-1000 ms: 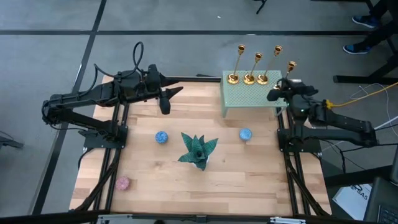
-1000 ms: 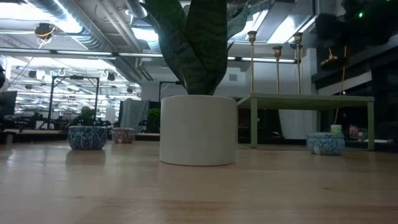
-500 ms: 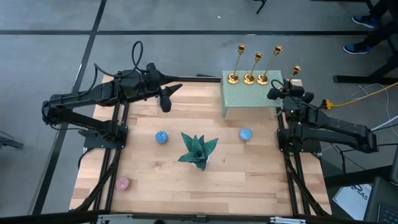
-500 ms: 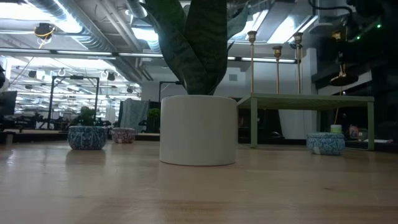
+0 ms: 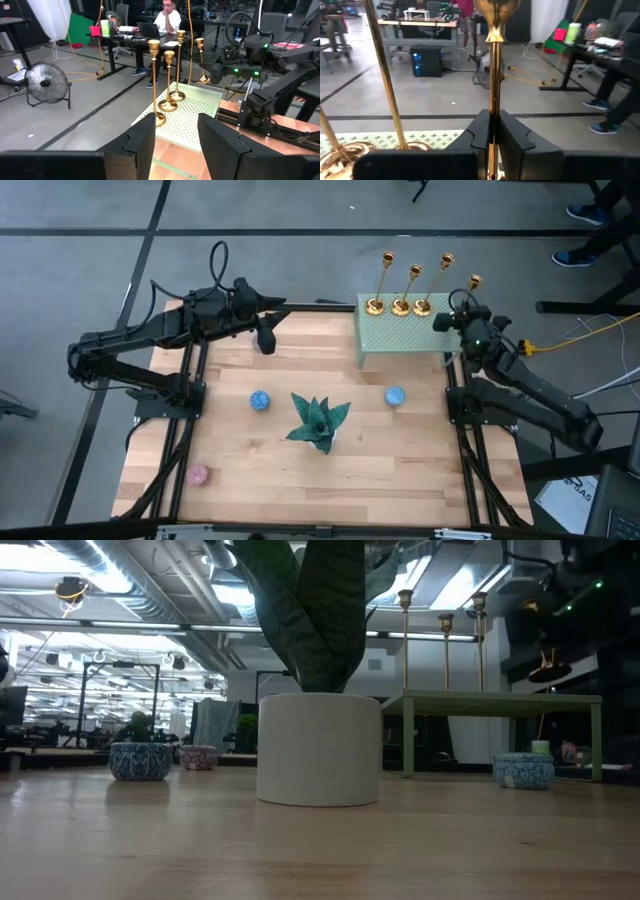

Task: Stock candles and holders on shelf
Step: Align the gold candle holder with the other gold candle holders on the shelf

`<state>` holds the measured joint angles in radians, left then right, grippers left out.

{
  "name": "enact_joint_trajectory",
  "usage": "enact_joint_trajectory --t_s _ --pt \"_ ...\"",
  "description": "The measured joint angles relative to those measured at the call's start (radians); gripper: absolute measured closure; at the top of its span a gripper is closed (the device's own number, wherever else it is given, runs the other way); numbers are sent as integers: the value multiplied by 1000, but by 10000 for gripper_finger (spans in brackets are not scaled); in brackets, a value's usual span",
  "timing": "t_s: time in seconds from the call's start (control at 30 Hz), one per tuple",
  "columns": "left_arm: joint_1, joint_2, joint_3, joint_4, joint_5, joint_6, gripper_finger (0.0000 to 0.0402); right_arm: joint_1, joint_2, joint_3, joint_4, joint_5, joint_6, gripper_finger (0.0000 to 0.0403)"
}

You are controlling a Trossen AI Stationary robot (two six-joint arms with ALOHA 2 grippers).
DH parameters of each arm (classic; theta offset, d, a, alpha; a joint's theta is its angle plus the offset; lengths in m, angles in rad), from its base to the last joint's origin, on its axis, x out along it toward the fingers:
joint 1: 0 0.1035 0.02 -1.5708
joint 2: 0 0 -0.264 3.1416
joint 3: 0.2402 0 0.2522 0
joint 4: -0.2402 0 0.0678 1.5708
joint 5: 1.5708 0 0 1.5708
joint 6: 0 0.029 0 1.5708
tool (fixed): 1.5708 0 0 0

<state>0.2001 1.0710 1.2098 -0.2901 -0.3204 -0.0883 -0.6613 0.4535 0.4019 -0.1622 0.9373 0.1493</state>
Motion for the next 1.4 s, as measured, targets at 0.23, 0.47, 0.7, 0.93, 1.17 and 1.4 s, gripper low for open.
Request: enact_joint_trajectory --t_s 0.23,0.47,0.7,0.93,1.17,1.4 --pt "-1 0 0 0 0 -3 258 -157 52 0 60 -198 -11 377" --pt "-1 0 0 0 0 -3 258 -261 154 0 174 -352 -50 377" --pt "-1 0 0 0 0 -3 258 -303 255 0 188 -376 -27 377" --pt "-1 0 0 1 1 -3 258 -307 308 0 230 -381 3 377" --pt "-1 0 0 1 0 -2 258 -307 311 0 229 -374 8 358" --pt "-1 0 0 1 0 5 258 -307 310 1 211 -373 34 338"
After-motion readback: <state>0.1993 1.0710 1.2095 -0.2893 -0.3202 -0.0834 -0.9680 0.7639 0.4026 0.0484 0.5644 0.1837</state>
